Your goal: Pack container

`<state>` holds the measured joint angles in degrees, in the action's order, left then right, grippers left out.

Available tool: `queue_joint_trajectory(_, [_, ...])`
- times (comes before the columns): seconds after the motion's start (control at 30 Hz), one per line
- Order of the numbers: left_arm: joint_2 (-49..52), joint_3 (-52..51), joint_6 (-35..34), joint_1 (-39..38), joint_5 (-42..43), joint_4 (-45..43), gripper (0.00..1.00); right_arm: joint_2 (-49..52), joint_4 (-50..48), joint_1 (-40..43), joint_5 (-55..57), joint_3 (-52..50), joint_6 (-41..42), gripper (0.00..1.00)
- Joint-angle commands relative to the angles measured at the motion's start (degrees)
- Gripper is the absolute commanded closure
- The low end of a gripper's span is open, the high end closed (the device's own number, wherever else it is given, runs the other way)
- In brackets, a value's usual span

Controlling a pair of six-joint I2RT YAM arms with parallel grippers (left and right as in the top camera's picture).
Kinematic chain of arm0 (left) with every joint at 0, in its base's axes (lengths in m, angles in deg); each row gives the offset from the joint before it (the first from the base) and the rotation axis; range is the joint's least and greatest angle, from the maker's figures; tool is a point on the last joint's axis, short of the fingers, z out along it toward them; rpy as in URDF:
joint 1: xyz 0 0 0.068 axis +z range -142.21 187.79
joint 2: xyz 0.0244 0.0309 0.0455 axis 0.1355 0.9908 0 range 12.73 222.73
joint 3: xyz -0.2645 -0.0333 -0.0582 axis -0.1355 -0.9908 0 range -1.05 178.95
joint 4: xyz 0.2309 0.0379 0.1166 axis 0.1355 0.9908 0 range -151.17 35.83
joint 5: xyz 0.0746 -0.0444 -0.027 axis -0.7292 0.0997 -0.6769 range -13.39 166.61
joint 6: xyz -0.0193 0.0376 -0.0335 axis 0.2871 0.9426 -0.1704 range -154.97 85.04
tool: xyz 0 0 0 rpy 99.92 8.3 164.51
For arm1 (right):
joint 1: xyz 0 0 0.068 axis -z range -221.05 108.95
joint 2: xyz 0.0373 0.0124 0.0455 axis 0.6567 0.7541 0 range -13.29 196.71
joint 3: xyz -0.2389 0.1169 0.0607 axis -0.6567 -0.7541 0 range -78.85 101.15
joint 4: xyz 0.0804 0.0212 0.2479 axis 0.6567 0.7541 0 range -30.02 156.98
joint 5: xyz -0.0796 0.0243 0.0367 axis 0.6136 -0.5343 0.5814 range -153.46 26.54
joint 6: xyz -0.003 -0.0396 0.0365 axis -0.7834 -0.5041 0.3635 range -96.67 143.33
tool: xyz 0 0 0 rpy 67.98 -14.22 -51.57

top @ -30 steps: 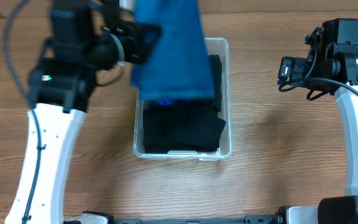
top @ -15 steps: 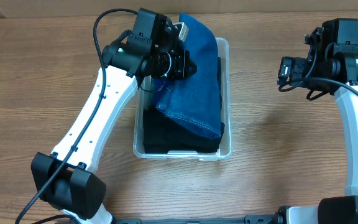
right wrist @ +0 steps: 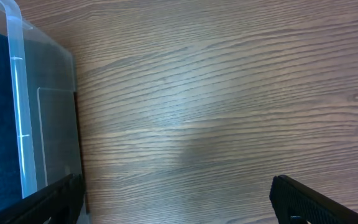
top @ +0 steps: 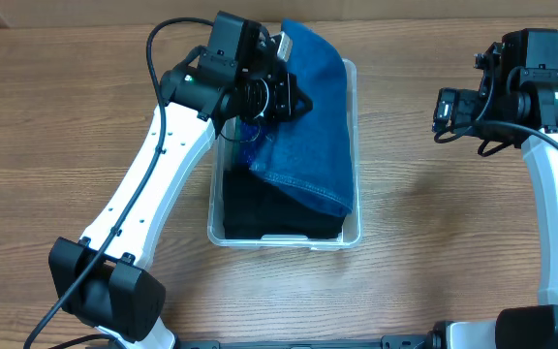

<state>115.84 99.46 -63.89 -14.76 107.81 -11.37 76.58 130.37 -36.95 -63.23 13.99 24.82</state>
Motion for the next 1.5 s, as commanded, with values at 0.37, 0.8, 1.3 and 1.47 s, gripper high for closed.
queue_joint_trajectory(0.37, [-1.9, 0.0, 4.2, -0.7, -23.0, 21.6, 0.2, -0.7, 0.1, 0.2, -0.4, 0.1, 0.3, 0.0])
queue_joint_trajectory(0.8, [-1.9, 0.0, 9.6, -0.1, -38.5, 13.7, 0.76, -0.7, 0.4, 0.2, -0.4, 0.1, 0.3, 0.0])
queue_joint_trajectory(1.3, [-2.6, 0.3, 6.6, 18.3, -39.3, 11.5, 0.0, 1.6, -20.6, -6.2, -0.4, 0.1, -3.4, 0.0])
queue_joint_trajectory(1.47, [-2.6, 0.3, 6.8, 27.5, -37.1, 15.8, 0.0, 3.0, -19.4, -8.1, -5.8, 0.2, -2.7, 0.0])
